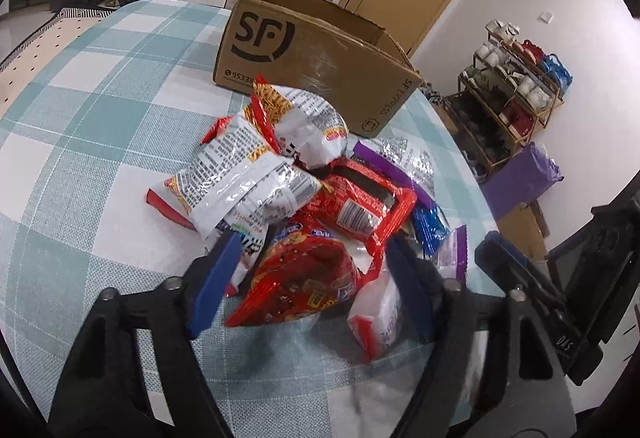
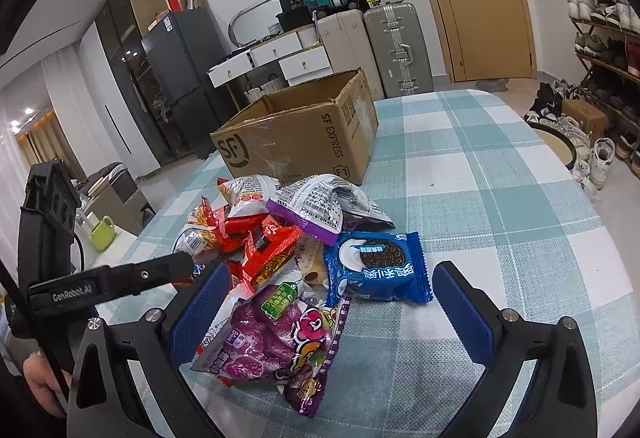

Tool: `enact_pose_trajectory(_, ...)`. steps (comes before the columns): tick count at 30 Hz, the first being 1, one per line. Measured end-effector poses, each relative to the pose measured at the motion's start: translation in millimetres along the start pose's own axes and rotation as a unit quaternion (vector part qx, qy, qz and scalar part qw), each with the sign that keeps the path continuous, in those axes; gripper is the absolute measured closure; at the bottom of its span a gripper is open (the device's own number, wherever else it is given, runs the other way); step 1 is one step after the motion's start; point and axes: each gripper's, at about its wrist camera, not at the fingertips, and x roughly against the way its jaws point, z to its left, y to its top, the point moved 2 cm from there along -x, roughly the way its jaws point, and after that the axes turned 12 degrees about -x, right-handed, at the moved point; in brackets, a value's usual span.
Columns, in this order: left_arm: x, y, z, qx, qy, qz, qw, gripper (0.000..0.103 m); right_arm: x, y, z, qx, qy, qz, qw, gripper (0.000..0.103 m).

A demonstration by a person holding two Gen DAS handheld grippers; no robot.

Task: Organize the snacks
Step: 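Lower the left gripper onto the red chip bag and close it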

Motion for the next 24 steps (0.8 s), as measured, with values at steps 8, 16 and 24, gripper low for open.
enact_pose_trajectory(8,-8.6,-3.2,-6.5,-0.012,0.000,0.023,0.9997,0.067,1.8,-1.7,0.0,0.001,0.002,-0.002,1.000,0.000)
enact_pose_trajectory(16,-2.6,-9.9,-12.3,-0.028,-0.003,0.019,0.9994,0.073,7.2,-4.4,2.6,0.003,0.003,-0.001,1.000,0.000)
enact_pose_trajectory(24,16.2,-15.5,-14.8,-0.043,-0.021,0.008,0.9988,0.077,19.5,-4.6,9.9,0.009,0.000,-0.009,1.000,0.000)
